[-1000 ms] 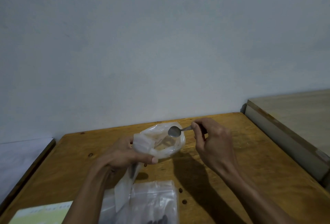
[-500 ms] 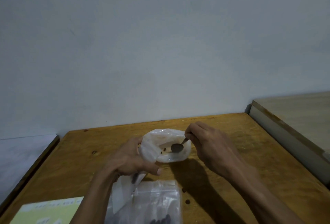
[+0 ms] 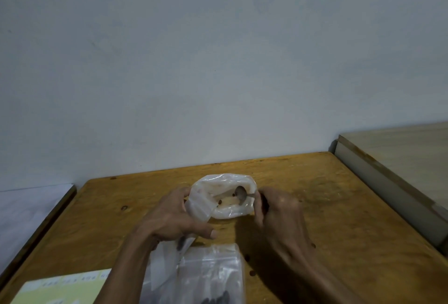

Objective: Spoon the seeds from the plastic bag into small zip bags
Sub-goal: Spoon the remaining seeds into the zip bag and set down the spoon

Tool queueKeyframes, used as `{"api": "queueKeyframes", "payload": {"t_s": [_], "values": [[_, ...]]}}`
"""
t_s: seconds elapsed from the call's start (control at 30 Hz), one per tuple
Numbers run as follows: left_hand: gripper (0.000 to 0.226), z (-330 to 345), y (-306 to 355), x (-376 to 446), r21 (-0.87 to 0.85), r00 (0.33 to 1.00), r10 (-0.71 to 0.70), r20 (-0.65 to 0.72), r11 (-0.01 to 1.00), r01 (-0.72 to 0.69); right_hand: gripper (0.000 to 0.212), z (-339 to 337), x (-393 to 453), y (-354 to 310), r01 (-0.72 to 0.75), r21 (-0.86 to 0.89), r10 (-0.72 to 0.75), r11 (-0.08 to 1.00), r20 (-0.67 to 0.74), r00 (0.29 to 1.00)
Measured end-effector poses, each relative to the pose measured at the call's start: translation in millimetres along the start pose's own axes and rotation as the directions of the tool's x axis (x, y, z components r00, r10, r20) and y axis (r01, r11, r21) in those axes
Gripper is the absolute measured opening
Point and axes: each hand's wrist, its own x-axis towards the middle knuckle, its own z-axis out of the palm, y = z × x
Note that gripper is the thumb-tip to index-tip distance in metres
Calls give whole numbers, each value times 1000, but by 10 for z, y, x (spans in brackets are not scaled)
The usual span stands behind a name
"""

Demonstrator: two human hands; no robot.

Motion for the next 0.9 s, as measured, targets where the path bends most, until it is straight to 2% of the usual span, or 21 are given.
{"api": "queueKeyframes", "payload": {"t_s": [0.13,0.3,0.43,0.6,0.73,0.9], "values": [[68,-14,-26,18,-16,999,46,-10,999,-46,20,-14,-61,-45,-280,212,285,936,8,958],[75,-45,-51,53,-9,996,90,-16,996,-90,24,-20,-79,-55,-395,289,400,872,44,915],[101,-57,-52,99,22,988,150,-20,989,-150,22,38,-40,-15,-499,321,491,805,112,864],[126,-73,-65,153,23,982,187,22,982,-187,22,83,-24,0,-670,411,635,618,242,734],[128,-80,-124,180,44,986,161,48,986,-164,19,96,0,48,-772,483,725,412,339,599],[139,-79,-198,168,50,995,90,41,994,-92,18,49,26,100,-795,523,742,308,391,545]]}}
